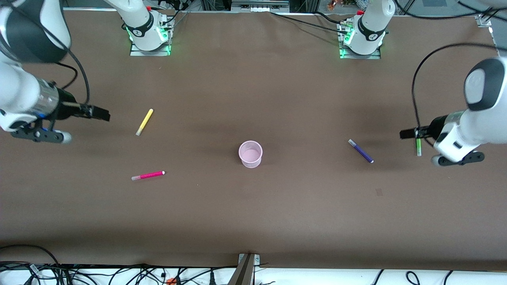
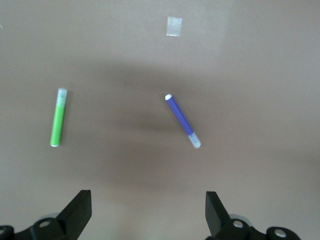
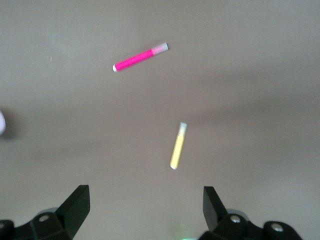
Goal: Organize pens into pink holder with both arms
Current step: 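Grasp the pink marker with the right gripper while the left gripper grasps the purple marker, then lift the purple marker with the left gripper while the right gripper lifts the pink marker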
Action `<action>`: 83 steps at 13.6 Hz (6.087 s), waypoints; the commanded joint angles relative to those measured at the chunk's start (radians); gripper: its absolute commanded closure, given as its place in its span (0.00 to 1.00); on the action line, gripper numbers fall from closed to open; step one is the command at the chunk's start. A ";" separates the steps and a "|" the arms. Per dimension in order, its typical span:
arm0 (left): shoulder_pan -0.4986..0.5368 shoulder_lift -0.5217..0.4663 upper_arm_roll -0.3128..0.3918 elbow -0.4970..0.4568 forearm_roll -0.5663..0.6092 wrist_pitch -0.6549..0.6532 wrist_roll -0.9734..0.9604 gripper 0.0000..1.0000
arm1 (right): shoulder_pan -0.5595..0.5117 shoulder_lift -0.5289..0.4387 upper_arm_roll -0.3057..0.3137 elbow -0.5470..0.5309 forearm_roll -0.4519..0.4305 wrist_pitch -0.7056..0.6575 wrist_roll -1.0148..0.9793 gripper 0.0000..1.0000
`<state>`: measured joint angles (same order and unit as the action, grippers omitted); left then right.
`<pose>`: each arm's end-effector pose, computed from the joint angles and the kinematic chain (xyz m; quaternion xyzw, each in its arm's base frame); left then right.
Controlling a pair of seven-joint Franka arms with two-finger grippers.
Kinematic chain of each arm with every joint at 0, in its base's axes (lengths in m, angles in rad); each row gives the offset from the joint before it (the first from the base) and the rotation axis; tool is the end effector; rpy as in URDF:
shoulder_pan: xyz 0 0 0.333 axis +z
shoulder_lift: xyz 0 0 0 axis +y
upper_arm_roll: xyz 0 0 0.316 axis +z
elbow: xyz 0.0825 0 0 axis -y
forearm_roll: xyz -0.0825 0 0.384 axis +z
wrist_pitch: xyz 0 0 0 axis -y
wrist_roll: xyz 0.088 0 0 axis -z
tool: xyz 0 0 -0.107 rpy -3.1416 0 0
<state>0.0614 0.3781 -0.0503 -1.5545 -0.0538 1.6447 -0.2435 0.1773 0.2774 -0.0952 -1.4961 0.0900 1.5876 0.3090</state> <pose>0.6357 0.0054 0.4104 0.9802 0.1317 -0.1463 0.0189 0.6218 0.0672 0.4973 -0.9884 0.1169 0.0965 0.0131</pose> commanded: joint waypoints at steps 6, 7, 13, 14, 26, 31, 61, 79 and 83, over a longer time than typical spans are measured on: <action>-0.012 0.102 0.003 -0.223 -0.037 0.433 -0.626 0.00 | 0.030 0.293 0.011 0.023 0.051 0.309 0.360 0.00; -0.014 0.108 0.003 -0.258 -0.037 0.467 -0.646 0.00 | 0.030 0.327 0.011 0.023 0.060 0.378 0.392 0.00; -0.049 0.186 0.003 -0.311 -0.037 0.561 -0.648 0.00 | 0.054 0.483 0.011 0.027 0.120 0.603 0.502 0.00; -0.051 0.194 0.001 -0.308 -0.037 0.564 -0.648 0.00 | 0.054 0.494 0.011 0.027 0.120 0.610 0.515 0.00; -0.061 0.236 0.001 -0.299 -0.037 0.584 -0.616 0.96 | 0.054 0.539 0.011 -0.026 0.154 0.635 0.481 0.36; -0.052 0.225 0.000 -0.279 -0.041 0.558 -0.588 1.00 | 0.047 0.537 0.012 -0.026 0.160 0.631 0.450 0.62; -0.594 0.272 -0.163 0.079 0.894 0.729 -1.935 1.00 | 0.045 0.296 0.042 0.011 0.865 0.013 0.452 1.00; -0.752 0.369 -0.074 0.154 0.899 0.641 -1.950 1.00 | 0.036 0.361 0.046 0.000 1.202 -0.090 0.440 1.00; -0.756 0.390 -0.074 0.174 0.898 0.641 -1.949 1.00 | 0.034 0.362 0.046 0.000 1.208 -0.090 0.440 1.00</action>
<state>-0.6779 0.7373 -0.1374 -1.4324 0.8106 2.3054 -2.1675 0.2223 0.6424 -0.0560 -1.4922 1.2764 1.5129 0.7590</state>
